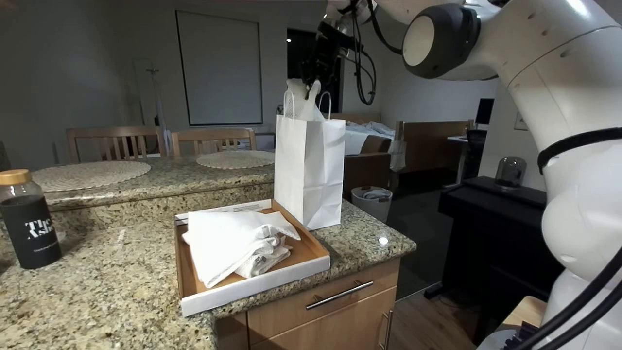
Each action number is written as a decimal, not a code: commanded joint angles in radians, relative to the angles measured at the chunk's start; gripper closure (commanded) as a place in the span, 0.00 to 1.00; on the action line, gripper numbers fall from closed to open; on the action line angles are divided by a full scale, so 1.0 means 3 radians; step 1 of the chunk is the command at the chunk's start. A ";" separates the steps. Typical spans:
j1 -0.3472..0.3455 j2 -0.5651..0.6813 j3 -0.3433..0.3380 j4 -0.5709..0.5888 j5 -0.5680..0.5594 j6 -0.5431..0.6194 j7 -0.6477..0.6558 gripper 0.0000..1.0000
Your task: Put one towel in the bag
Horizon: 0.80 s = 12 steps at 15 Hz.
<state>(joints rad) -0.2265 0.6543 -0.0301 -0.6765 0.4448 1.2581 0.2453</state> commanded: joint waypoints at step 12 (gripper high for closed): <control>0.0127 0.0027 0.0078 0.0893 -0.0261 -0.0203 0.0124 0.00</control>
<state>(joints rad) -0.1968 0.6448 -0.0371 -0.5127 0.4257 1.2492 0.2567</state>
